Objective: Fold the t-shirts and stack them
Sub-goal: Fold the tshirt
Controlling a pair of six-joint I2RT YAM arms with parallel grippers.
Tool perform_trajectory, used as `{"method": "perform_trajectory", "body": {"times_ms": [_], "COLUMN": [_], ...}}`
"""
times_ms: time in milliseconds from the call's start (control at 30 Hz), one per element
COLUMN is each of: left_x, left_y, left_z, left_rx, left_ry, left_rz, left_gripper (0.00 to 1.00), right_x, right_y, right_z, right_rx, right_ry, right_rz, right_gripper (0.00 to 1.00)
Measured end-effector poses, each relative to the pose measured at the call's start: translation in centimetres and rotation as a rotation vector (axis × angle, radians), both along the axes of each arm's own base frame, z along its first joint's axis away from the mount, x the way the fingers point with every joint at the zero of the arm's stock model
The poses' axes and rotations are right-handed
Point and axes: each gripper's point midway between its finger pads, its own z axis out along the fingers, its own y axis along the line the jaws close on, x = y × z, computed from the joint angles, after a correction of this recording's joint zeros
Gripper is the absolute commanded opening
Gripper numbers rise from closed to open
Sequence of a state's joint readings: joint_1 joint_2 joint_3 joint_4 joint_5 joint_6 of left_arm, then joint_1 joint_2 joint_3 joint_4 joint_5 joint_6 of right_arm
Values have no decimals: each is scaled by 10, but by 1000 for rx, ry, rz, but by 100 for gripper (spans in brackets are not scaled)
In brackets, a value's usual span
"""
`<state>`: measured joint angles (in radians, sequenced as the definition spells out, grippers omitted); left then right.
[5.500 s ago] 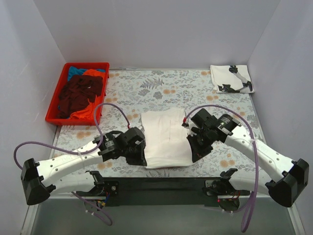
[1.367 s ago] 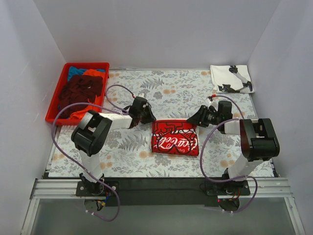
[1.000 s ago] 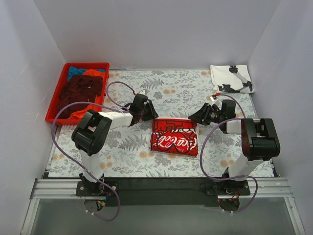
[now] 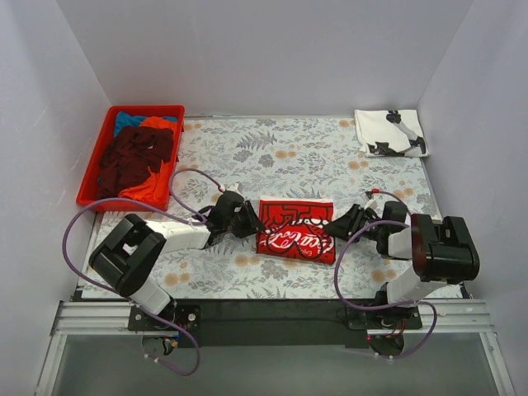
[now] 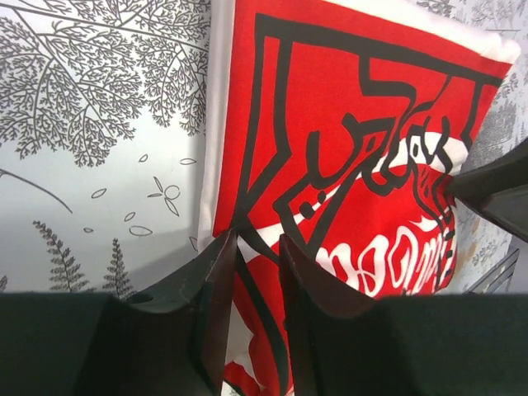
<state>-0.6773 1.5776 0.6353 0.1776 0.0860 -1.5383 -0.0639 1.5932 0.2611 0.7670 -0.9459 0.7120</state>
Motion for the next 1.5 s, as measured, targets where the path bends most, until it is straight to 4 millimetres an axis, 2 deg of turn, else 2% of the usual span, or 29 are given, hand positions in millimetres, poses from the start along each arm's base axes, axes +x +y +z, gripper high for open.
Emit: {"method": "perform_trajectory", "body": {"times_ms": [67, 200, 300, 367, 467, 533, 667, 733, 767, 900, 967, 1100, 1200, 1367, 1500], "left_x": [-1, -5, -18, -30, -44, -48, -54, -59, -59, -54, -54, -59, -60, -57, -57], "left_y": [0, -12, -31, -41, -47, -44, -37, -31, -34, -36, -33, -16, -2, 7, 10], "left_z": [6, 31, 52, 64, 73, 68, 29, -2, -6, -5, -3, 4, 11, 33, 26], "left_rx": [4, -8, -33, -54, -75, -71, -12, 22, -8, -86, -100, -69, -38, -48, -30], "left_ry": [-5, -29, -53, -66, -69, -58, 16, 81, 103, 149, 155, 144, 123, 62, 75], "left_rz": [-7, -44, -102, -138, -165, -162, -149, -127, -119, -72, -49, -4, 32, 57, 72], "left_gripper": [36, 40, 40, 38, 36, 33, 27, 23, 22, 22, 25, 34, 35, 33, 26], "right_x": [0, -6, -23, -40, -60, -69, -81, -86, -88, -91, -89, -85, -83, -74, -63], "right_y": [1, 9, 22, 31, 39, 38, 36, 32, 31, 28, 28, 28, 35, 66, 94], "right_z": [14, 54, 75, 79, 71, 55, 15, -4, -11, -14, -11, 1, 17, 63, 92], "right_rx": [14, 56, 87, 106, 119, 117, 94, 79, 75, 95, 90, 79, 74, 82, 87], "right_ry": [-35, -153, -206, -215, -182, -125, 45, 126, 158, 177, 151, 77, 10, -134, -209], "right_rz": [3, 50, 108, 156, 205, 206, 188, 164, 157, 164, 165, 159, 176, 255, 301], "right_gripper": [48, 48, 49, 50, 49, 48, 44, 42, 42, 42, 43, 45, 46, 48, 48]}}
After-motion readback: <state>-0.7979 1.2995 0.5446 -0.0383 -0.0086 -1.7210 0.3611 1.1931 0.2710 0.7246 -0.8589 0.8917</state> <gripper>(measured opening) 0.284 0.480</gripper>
